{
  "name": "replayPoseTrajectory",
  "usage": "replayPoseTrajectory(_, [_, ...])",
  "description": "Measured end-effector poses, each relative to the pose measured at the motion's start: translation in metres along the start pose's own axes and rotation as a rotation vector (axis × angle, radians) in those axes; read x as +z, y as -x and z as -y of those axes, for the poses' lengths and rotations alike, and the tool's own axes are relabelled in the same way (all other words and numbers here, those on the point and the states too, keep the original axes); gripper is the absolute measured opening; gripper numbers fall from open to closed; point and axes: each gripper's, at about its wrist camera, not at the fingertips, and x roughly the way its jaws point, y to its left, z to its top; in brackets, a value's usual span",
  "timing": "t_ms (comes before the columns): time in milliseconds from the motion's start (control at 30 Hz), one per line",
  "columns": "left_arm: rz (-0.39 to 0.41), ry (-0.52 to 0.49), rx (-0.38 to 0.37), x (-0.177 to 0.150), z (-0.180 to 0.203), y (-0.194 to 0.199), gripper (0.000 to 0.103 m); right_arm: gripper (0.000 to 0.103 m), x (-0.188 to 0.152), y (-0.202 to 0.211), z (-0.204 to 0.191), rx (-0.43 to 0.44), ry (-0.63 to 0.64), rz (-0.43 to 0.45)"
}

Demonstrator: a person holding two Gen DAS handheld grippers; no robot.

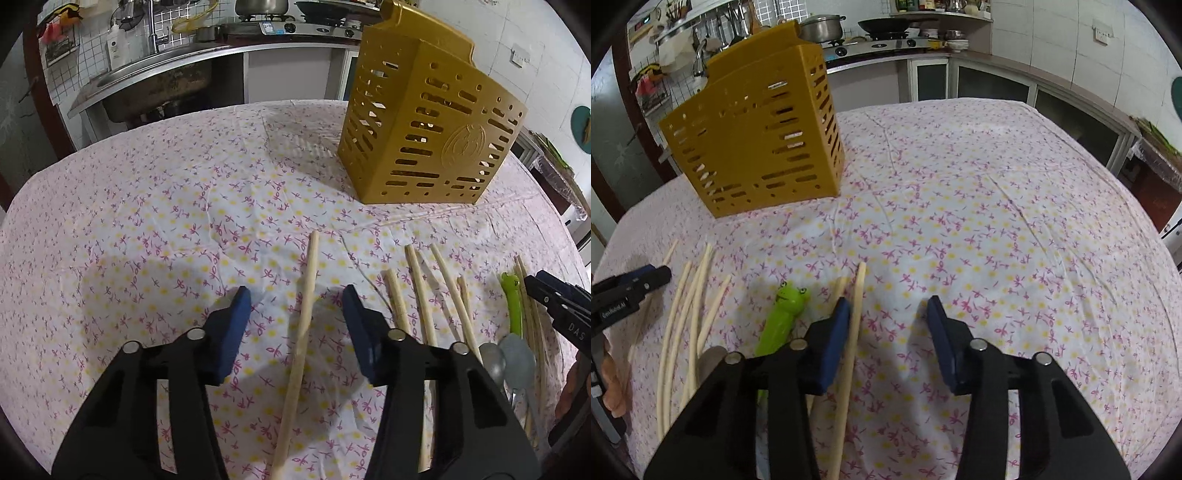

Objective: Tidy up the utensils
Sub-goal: 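Close the left tool on one chopstick while the right tool closes on another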

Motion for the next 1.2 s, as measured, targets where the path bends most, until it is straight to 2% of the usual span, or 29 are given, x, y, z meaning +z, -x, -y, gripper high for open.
replayPoseTrajectory(67, [-0.003,-0.004,-0.007,0.0004,0.0008,-0.0004,0.041,0.034,-0.0007,0.0008,-0.0003,-0.004,-0.003,-0.006])
replayPoseTrajectory(100, [-0.004,-0.005,-0.009,0.0001,0.0006,0.0,0.039,0.028,-0.0013,0.0018,-0.0003,-0.008,-0.006,-0.008])
replayPoseTrajectory(300, [0.0,-0.01,0.005,0.0037,0.0024,-0.0052,0.034,0.022,-0.0027,0.0026,-0.0047,-0.031,0.014,-0.012])
replayPoseTrajectory(400, [0.002,-0.015,0.022,0.004,0.0035,-0.0062,0.022,0.019,-0.0034,0.0022,-0.0077,-0.044,0.025,-0.01])
replayPoseTrajectory(433, [0.004,-0.013,0.024,0.0039,0.0031,-0.0058,0.019,0.015,-0.0037,0.0027,-0.0078,-0.042,0.025,-0.009])
replayPoseTrajectory(500, [0.004,-0.003,0.014,0.0041,0.0008,-0.0053,0.013,0.01,-0.0034,0.0056,-0.0062,-0.024,0.005,-0.004])
replayPoseTrajectory(567, [0.002,0.009,0.001,0.0036,-0.0027,-0.0035,0.008,0.009,-0.0035,0.0082,-0.0045,-0.015,-0.003,0.001])
replayPoseTrajectory(933, [0.005,-0.013,0.012,0.0028,-0.0009,-0.0071,0.006,0.009,-0.0019,0.0009,-0.0057,-0.021,0.011,-0.024])
replayPoseTrajectory(1200, [0.027,0.014,-0.016,0.0022,-0.0042,0.0022,0.004,0.008,-0.0021,0.0067,-0.0007,0.006,-0.015,0.018])
